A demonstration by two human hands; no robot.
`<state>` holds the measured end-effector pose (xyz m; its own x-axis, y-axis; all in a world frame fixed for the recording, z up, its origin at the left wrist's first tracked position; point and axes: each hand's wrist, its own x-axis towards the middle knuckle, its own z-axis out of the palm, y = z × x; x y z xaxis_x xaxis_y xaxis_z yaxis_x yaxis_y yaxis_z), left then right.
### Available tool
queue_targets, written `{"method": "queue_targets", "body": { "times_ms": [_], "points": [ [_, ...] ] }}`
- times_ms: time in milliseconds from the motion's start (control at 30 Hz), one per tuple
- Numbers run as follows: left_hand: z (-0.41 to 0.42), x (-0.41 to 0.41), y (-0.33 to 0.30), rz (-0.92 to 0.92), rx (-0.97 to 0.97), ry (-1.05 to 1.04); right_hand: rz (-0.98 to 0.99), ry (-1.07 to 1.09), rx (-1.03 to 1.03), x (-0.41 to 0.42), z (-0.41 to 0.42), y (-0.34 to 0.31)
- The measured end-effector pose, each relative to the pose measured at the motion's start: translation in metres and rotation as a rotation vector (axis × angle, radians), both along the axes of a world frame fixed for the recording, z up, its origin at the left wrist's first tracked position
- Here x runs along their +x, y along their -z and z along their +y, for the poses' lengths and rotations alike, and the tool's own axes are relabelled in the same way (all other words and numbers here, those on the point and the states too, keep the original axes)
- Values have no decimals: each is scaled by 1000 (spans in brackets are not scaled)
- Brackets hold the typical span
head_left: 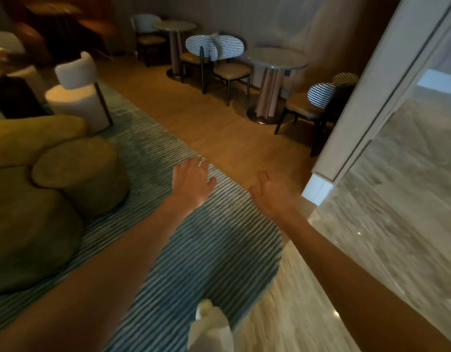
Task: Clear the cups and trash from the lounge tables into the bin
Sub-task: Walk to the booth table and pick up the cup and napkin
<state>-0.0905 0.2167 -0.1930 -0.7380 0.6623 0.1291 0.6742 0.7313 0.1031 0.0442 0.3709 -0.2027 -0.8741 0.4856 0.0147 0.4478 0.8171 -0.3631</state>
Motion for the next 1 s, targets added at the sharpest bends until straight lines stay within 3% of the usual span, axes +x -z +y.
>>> {"method": "queue_targets", "body": {
  "times_ms": [633, 833, 1000],
  "points": [
    [258, -339, -25, -11, -16, -51, 152, -87, 27, -352, 287, -6],
    [358, -434, -51, 1, 16, -192, 183, -177, 46, -477, 395, -41],
    [394, -506, -57, -5, 8, -302, 165, -266, 67, -570, 450, -50]
  ]
}}
